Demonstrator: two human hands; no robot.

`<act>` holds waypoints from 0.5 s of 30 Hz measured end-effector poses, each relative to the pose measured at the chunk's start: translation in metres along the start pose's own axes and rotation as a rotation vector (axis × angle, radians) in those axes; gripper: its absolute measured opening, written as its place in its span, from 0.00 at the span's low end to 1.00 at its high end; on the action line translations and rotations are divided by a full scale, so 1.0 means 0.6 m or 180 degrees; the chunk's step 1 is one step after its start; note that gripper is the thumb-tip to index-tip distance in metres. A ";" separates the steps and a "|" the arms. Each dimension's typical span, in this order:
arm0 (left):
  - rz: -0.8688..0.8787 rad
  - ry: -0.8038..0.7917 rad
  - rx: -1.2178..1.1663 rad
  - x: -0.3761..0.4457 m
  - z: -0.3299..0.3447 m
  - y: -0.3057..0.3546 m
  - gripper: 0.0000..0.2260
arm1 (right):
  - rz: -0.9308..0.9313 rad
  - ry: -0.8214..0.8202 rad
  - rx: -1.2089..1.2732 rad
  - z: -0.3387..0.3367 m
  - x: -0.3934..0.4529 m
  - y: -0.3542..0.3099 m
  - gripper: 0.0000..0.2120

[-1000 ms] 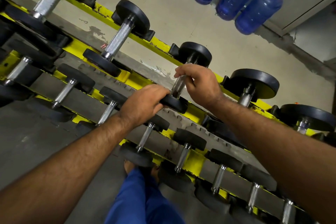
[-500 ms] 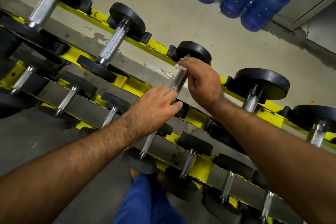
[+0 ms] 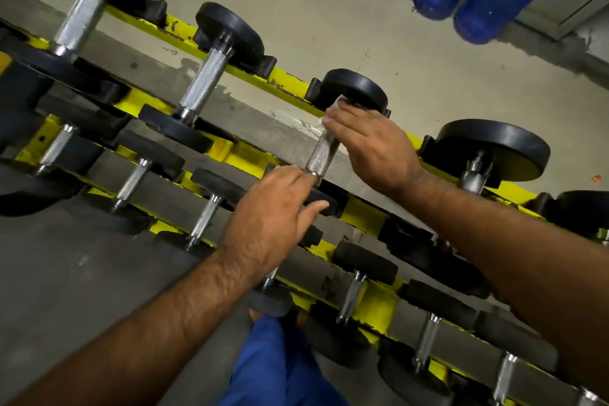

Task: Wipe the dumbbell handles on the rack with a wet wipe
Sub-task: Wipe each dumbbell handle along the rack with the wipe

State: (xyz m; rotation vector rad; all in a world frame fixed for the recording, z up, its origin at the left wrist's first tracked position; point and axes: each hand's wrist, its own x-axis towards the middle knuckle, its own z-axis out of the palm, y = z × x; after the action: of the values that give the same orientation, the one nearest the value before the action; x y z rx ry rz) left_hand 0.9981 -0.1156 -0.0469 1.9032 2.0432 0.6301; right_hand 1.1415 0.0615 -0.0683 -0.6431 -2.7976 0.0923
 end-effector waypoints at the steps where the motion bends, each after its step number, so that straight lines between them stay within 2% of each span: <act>1: -0.0111 0.0060 -0.0141 -0.001 0.002 0.002 0.19 | 0.0110 0.0041 0.0007 0.002 -0.005 -0.009 0.20; 2: -0.0239 0.0099 -0.0305 -0.002 0.003 0.002 0.18 | 0.0127 0.0054 0.0062 0.007 -0.011 -0.023 0.21; 6: -0.0665 0.0282 -0.0894 -0.011 0.004 0.003 0.17 | -0.0530 -0.0204 0.0223 0.008 -0.025 -0.026 0.22; 10: -0.0690 0.0414 -0.0937 -0.012 0.010 0.003 0.17 | 0.0077 0.0055 0.0186 0.003 -0.009 -0.007 0.21; 14: -0.0811 0.0407 -0.0962 -0.012 0.009 0.004 0.18 | -0.0803 -0.0298 0.0414 0.010 -0.029 -0.029 0.19; 15: -0.0822 0.0419 -0.0969 -0.012 0.009 0.005 0.17 | -0.0814 -0.0269 0.0372 0.005 -0.022 -0.013 0.19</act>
State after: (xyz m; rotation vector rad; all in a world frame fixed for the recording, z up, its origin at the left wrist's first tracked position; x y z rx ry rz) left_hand 1.0038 -0.1221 -0.0508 1.4349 2.0822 0.9560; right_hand 1.1490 0.0486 -0.0734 -0.2567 -2.9019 0.2349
